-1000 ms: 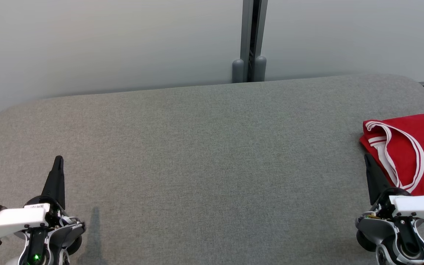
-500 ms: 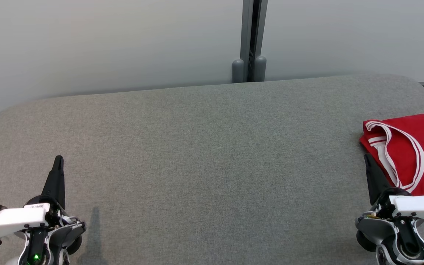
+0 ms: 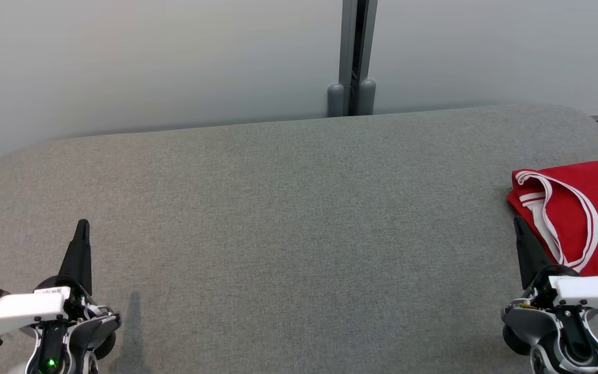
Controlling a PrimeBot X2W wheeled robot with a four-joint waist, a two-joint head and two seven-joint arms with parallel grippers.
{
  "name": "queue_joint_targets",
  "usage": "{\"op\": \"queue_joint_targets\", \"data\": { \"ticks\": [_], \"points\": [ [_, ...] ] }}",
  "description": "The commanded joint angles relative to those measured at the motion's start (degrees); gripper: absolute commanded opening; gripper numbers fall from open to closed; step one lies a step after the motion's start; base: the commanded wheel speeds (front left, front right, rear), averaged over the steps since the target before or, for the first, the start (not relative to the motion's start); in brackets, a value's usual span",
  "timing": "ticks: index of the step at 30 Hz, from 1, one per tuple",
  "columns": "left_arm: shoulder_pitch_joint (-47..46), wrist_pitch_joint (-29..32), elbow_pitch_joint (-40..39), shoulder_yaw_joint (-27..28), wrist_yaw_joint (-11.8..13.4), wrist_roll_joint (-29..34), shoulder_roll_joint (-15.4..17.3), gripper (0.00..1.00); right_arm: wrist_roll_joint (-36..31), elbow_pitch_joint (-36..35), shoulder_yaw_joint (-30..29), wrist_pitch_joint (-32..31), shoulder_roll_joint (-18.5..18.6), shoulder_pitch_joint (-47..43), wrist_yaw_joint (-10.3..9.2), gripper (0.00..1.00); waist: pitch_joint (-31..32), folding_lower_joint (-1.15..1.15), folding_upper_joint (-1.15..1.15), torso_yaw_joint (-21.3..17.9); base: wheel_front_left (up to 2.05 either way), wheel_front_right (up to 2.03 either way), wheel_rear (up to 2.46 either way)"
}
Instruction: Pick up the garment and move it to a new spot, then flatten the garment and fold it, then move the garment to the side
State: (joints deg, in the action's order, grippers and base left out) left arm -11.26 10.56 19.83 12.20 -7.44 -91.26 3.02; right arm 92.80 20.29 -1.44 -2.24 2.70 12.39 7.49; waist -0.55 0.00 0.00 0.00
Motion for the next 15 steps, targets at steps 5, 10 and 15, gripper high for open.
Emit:
{"op": "queue_joint_targets", "data": {
  "ticks": [5,10,15],
  "points": [
    [-1.0,0.2,0.0,0.3,-0.2,0.5,0.1,0.0,0.1,0.0,-0.1,-0.1,0.3,0.4,0.0,0.0,0.0,0.0,0.0,0.0,0.0,0.0,0.0],
    [-1.0,0.2,0.0,0.3,-0.2,0.5,0.1,0.0,0.1,0.0,0.0,-0.1,0.3,0.4,0.0,0.0,0.0,0.0,0.0,0.0,0.0,0.0,0.0],
    [-1.0,0.3,0.0,0.4,-0.2,0.6,0.1,0.0,0.1,0.0,-0.1,-0.1,0.3,0.4,-0.01,0.0,0.0,0.0,0.0,0.0,0.0,0.0,0.0]
  ]
}}
